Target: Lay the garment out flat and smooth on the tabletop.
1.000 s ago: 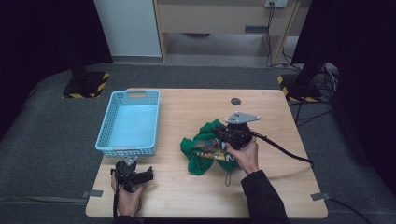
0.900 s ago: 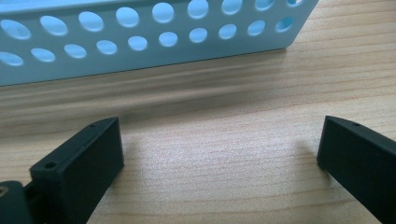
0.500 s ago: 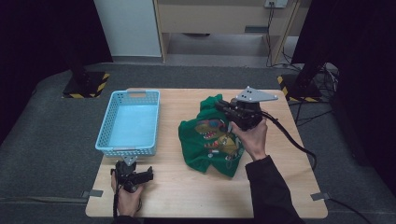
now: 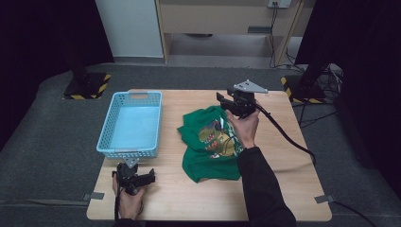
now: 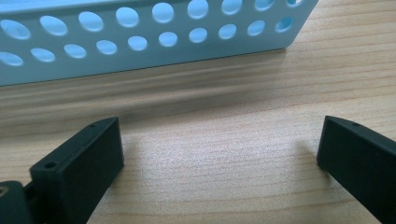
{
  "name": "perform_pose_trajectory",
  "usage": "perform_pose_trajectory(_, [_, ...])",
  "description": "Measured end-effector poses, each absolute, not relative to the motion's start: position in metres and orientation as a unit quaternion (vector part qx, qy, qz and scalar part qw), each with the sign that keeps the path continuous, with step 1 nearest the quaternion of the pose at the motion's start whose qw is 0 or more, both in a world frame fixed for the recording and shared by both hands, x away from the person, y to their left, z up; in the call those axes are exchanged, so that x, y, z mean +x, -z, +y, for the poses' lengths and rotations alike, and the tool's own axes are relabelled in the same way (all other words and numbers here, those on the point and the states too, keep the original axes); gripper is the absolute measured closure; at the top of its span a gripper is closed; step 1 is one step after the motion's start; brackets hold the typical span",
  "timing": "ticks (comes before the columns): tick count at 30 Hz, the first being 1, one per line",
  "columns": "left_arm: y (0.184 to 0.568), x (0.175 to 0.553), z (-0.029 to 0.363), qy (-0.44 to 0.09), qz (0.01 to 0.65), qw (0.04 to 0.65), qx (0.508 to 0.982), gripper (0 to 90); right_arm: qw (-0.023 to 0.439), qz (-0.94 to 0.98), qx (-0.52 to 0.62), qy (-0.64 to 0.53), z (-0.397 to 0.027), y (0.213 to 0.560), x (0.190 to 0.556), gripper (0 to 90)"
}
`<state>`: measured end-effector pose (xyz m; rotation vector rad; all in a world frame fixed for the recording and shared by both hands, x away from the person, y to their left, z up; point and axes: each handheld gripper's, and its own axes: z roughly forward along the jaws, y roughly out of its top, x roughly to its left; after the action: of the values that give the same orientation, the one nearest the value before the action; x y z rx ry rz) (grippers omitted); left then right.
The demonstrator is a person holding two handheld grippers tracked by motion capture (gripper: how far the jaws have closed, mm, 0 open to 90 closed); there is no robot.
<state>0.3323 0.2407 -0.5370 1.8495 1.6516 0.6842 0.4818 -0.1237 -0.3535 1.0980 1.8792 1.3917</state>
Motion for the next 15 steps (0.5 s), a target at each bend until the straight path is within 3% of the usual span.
perform_pose_trajectory(10, [0.537, 0.332, 0.241, -0.255, 0.615, 0.283, 0.691, 0.2, 0.276, 0.692, 0.424, -0.514, -0.144, 0.370, 0.466, 38.4])
perform_pose_trajectory(15, [0.536, 0.329, 0.238, -0.257, 0.611, 0.289, 0.691, 6.0, 0.278, 0.693, 0.426, -0.512, -0.150, 0.374, 0.458, 34.5])
